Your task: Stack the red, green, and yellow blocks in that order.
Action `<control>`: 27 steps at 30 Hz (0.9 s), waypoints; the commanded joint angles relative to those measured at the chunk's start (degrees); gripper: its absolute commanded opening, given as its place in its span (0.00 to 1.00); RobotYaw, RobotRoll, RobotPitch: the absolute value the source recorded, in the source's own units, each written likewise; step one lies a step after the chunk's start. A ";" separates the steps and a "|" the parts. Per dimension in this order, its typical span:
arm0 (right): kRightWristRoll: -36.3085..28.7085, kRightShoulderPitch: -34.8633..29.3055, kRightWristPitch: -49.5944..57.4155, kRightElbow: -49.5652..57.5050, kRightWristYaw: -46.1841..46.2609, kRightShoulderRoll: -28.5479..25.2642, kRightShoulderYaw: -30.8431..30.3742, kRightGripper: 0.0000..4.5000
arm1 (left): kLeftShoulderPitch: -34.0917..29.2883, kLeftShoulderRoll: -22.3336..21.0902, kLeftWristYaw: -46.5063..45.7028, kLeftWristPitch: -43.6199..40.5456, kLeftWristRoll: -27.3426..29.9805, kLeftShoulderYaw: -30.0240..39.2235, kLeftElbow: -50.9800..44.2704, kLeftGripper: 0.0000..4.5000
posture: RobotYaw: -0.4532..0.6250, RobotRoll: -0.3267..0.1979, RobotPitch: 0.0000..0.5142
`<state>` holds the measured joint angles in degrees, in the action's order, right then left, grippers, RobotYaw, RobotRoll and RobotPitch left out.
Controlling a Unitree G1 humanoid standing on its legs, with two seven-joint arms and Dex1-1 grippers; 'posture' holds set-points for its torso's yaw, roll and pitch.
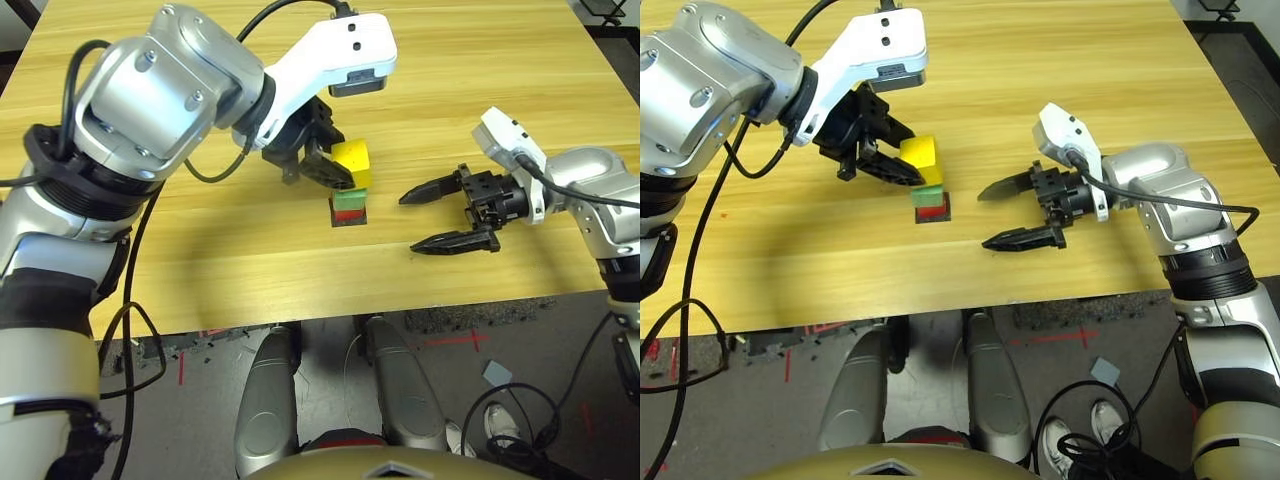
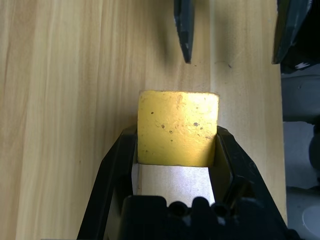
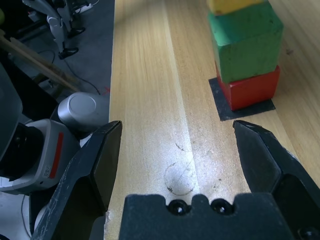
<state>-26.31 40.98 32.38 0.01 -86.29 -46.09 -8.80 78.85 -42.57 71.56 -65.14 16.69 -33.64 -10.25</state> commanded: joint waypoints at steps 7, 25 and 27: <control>-0.95 -0.95 0.59 1.33 -0.01 -1.13 0.94 1.00 | -1.15 -0.45 0.69 0.81 -0.80 -1.16 -1.37 0.46 | 0.50 0.87 0.60; -1.13 -0.99 1.13 1.70 0.46 -1.03 0.92 1.00 | -0.61 1.25 0.52 0.93 -1.10 -1.65 -0.96 0.46 | 0.49 0.87 0.62; -1.22 -1.08 1.24 1.86 0.55 -1.08 1.00 1.00 | -0.54 1.26 0.63 0.85 -1.05 -1.77 -1.09 0.46 | 0.49 0.87 0.62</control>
<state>-26.67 40.81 33.28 0.11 -85.68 -46.35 -8.74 77.67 -41.56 71.67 -64.80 15.89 -34.53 -10.30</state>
